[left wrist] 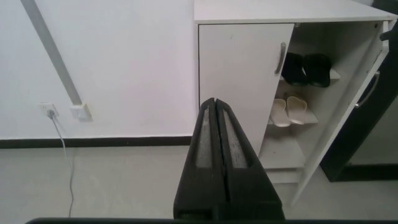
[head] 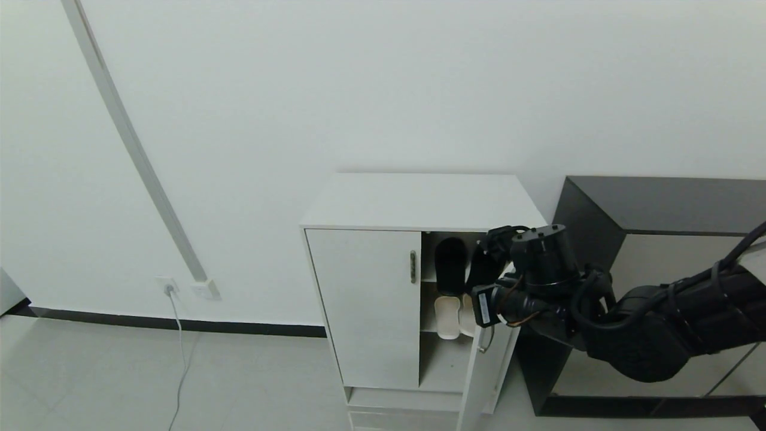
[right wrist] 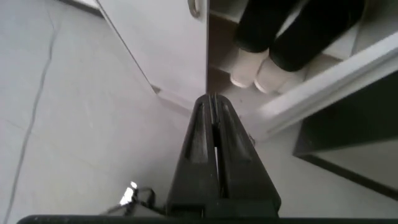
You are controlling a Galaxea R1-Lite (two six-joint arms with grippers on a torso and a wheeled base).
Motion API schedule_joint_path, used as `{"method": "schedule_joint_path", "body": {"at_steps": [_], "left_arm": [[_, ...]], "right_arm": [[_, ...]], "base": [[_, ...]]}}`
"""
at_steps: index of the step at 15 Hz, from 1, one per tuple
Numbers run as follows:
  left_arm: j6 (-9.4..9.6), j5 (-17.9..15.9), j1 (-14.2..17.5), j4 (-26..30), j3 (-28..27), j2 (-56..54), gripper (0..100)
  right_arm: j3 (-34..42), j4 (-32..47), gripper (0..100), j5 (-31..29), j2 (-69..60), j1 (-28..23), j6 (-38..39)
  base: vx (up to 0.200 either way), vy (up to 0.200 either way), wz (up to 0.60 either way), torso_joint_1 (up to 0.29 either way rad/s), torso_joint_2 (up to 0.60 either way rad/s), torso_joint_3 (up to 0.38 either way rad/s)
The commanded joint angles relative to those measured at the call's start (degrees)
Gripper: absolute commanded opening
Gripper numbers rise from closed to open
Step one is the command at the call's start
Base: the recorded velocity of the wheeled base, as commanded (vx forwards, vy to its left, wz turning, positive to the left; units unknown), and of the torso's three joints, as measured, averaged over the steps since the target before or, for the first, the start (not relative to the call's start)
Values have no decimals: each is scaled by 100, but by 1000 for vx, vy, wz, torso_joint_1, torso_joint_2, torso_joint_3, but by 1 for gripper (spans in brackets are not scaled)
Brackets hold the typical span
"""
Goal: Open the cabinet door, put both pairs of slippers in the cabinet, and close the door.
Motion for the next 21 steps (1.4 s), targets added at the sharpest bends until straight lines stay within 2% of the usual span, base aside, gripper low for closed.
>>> {"method": "schedule_joint_path", "body": {"at_steps": [1,3,8,12,18,21], "left_arm": [[-1,0,1,-1,0,-1,0],[-1,0,1,-1,0,-1,0],[-1,0,1,-1,0,-1,0],[-10,9,1,-1,0,-1,0],[-10,0,1,-1,0,-1,0],[-10,9,1,-1,0,-1,0]], "right_arm": [[-15,617,0,1,-523,-210,-92],[-15,1373,0,-7,-751,-280,-242],[108,1777,0,-139,-681,-298,-426],[90,2032,0,-157,-602,-307,-444],[-33,1856,0,-157,-118,-307,-400],[-50,1434,0,-148,75,-307,-383]], "base": [[0,0,0,0,0,0],[100,0,0,1,-1,-1],[200,0,0,0,-2,3],[0,0,0,0,0,0],[0,0,0,0,0,0],[0,0,0,0,0,0]]}}
